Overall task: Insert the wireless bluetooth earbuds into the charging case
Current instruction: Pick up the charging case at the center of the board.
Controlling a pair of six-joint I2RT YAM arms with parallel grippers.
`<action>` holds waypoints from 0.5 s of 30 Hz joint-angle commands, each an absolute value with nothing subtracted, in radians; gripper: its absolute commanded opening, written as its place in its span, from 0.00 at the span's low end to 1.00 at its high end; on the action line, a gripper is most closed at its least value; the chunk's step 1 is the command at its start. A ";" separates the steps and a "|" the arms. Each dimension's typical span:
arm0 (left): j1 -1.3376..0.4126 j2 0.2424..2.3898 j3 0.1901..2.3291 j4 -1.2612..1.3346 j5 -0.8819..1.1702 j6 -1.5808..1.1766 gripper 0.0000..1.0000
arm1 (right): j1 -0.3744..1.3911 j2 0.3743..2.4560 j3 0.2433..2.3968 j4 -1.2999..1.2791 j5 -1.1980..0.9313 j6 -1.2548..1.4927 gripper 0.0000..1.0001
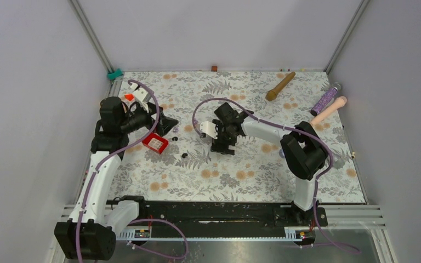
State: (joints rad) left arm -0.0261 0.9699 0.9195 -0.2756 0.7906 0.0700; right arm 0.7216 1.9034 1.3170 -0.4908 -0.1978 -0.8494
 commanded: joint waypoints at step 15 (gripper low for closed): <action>-0.021 0.931 0.899 -0.202 0.824 0.068 0.99 | 0.758 1.975 1.410 -0.599 -0.098 -0.807 1.00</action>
